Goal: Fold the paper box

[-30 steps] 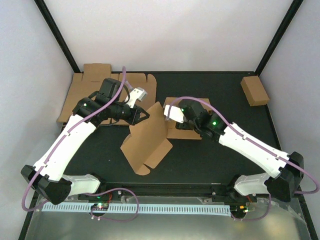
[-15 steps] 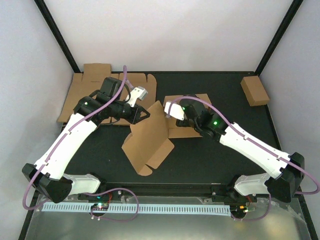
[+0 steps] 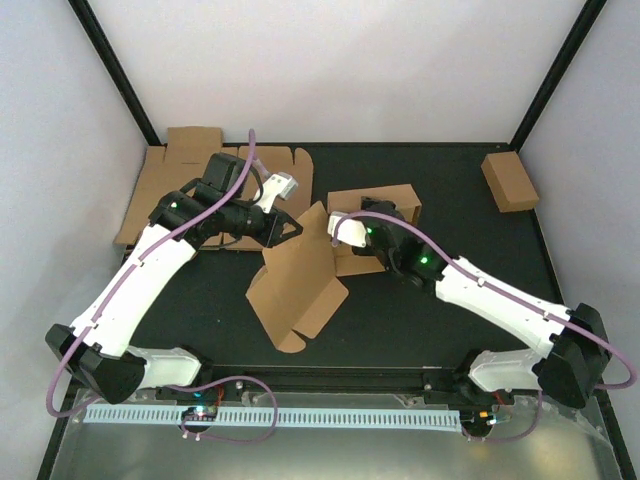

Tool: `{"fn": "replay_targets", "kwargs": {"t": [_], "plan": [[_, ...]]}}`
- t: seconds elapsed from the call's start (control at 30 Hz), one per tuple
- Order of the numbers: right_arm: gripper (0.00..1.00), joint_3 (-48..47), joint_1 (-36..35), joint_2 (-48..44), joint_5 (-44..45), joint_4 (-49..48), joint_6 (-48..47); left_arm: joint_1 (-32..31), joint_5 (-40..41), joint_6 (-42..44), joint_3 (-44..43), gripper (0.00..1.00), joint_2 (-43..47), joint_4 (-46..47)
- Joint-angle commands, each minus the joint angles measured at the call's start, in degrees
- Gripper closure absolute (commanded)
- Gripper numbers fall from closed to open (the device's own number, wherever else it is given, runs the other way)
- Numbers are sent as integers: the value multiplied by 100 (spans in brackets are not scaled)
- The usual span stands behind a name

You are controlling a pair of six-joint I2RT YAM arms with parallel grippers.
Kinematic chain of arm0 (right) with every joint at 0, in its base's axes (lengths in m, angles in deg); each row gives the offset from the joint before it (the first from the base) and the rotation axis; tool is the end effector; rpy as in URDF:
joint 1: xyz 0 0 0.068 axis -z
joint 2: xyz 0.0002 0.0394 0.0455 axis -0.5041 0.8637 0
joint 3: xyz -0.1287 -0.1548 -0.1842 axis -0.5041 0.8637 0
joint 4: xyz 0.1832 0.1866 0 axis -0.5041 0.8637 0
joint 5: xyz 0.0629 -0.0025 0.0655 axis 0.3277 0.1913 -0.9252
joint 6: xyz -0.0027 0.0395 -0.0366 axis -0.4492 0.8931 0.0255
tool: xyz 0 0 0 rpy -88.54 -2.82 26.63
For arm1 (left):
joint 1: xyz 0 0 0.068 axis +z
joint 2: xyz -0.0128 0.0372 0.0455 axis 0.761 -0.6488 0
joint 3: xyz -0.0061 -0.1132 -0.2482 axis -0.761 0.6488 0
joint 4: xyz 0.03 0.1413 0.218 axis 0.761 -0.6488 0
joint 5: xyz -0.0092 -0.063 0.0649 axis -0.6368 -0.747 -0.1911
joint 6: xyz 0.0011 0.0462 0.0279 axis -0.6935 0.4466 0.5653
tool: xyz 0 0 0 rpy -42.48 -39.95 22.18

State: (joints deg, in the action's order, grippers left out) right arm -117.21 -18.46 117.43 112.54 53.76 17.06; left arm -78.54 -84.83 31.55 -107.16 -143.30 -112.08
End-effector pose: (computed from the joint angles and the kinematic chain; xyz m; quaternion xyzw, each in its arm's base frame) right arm 0.2005 0.2046 0.3097 -0.5920 0.6203 -0.2189 0.4656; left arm 0.2068 -0.1349 0.3905 0.2704 0.8629 -0.3361 0.2631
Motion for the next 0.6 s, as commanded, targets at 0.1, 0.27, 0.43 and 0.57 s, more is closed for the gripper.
{"fn": "replay_targets", "kwargs": {"t": [0.1, 0.27, 0.43, 0.57], "plan": [[41, 514, 16, -187, 463, -1957, -669, -58, -331, 26, -307, 91, 22, 59], [54, 733, 17, -291, 492, -2573, -801, -56, -348, 46, -387, 91, 22, 0], [62, 788, 13, -320, 485, -2803, -799, -61, -383, 37, -480, 91, -90, -27], [67, 799, 18, -328, 550, -2867, -778, -58, -402, 5, -574, 91, -127, -57]]}}
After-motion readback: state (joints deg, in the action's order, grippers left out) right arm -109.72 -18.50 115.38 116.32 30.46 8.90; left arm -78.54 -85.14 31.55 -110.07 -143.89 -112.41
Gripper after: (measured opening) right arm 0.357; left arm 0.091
